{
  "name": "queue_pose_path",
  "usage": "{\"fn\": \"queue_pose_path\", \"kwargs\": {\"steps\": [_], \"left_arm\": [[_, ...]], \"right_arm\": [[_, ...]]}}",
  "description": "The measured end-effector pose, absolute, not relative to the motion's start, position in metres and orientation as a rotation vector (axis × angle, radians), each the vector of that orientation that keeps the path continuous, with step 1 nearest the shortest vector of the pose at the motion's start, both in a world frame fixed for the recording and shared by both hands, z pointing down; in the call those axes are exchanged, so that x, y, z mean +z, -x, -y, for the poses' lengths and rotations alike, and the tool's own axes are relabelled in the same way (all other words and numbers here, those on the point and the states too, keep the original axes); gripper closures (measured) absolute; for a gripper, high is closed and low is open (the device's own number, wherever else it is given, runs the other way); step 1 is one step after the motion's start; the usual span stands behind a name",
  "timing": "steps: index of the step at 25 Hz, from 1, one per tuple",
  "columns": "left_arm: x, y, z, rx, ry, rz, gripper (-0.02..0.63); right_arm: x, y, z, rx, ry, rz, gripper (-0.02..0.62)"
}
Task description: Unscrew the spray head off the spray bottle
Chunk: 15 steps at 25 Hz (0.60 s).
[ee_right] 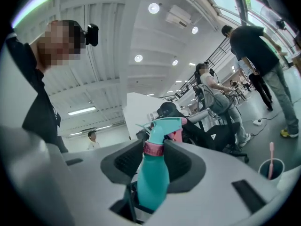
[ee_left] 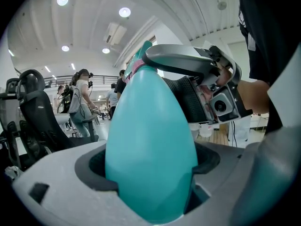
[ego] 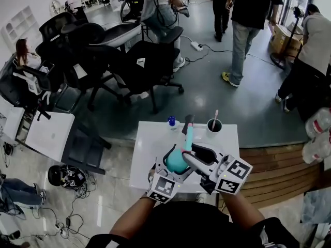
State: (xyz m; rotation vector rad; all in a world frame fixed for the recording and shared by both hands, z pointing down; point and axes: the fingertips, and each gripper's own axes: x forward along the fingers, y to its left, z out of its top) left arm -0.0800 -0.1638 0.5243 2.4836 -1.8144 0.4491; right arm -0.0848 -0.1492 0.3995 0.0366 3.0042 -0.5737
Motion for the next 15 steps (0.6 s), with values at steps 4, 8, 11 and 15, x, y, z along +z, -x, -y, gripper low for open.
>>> {"fn": "queue_pose_path", "kwargs": {"steps": [4,8,11,15], "left_arm": [[0.525,0.08,0.162,0.469,-2.476,1.815,0.155],[0.52,0.08,0.164,0.462,-2.486,1.828,0.155],[0.521,0.081,0.164,0.463,-2.486,1.828,0.155],[0.525,0.082,0.164,0.464,-2.483,1.83,0.155]], "right_arm": [[0.4,0.084,0.149,-0.544,-0.024,-3.02,0.454],[0.397,0.084,0.149,-0.498,-0.016,-3.024,0.456],[0.393,0.084,0.15,-0.465,0.001,-3.022,0.457],[0.387,0.081,0.154,-0.427,0.029,-2.997,0.457]]}}
